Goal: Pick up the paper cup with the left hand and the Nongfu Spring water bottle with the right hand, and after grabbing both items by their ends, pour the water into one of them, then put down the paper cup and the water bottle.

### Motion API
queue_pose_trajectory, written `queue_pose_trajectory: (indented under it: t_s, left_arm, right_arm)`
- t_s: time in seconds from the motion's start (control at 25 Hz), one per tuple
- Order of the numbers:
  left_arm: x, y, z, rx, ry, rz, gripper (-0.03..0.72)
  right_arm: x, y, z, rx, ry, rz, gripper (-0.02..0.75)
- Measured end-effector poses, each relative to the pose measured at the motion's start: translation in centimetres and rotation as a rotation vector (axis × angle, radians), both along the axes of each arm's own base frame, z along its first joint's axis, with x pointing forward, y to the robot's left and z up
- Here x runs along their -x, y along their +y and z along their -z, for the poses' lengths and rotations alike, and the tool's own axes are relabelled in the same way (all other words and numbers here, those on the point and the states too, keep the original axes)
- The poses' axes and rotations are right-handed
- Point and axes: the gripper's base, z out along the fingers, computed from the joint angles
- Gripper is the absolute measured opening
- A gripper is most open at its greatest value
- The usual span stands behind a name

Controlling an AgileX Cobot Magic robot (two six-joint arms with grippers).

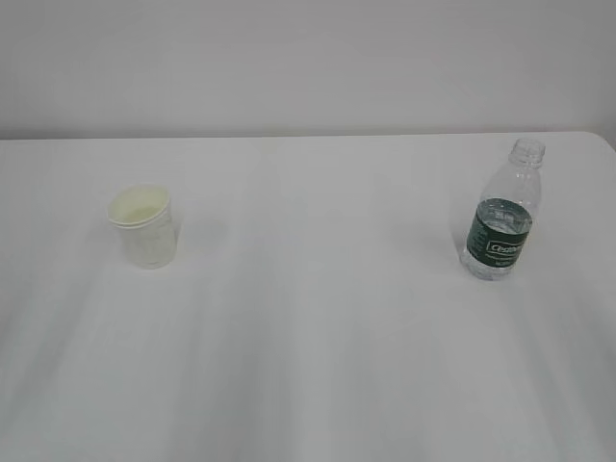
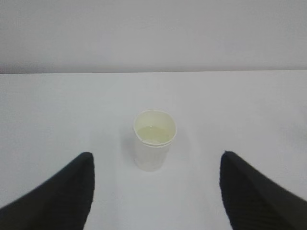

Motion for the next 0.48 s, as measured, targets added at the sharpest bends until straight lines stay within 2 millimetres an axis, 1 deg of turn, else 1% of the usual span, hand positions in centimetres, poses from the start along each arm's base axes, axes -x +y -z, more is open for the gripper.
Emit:
queue_pose_trajectory:
  t_s: [0.12, 0.36, 0.48]
  left_arm:
    - [0.9, 0.3, -0.3, 0.0, -0.001, -0.002, 0.585]
    - [2.9, 0.9, -1.4, 0.017, -0.062, -0.004, 0.571]
    - [4.0, 1.2, -1.6, 0.009, -0.035, -0.008, 0.566]
  right_arm:
    - [1.2, -0.2, -0.3, -0.002, -0.014, 0.007, 0.538]
    - [3.6, -0.6, -1.0, -0.006, -0.037, 0.021, 0.537]
    - [4.7, -0.8, -1.7, -0.007, -0.03, 0.031, 0.537]
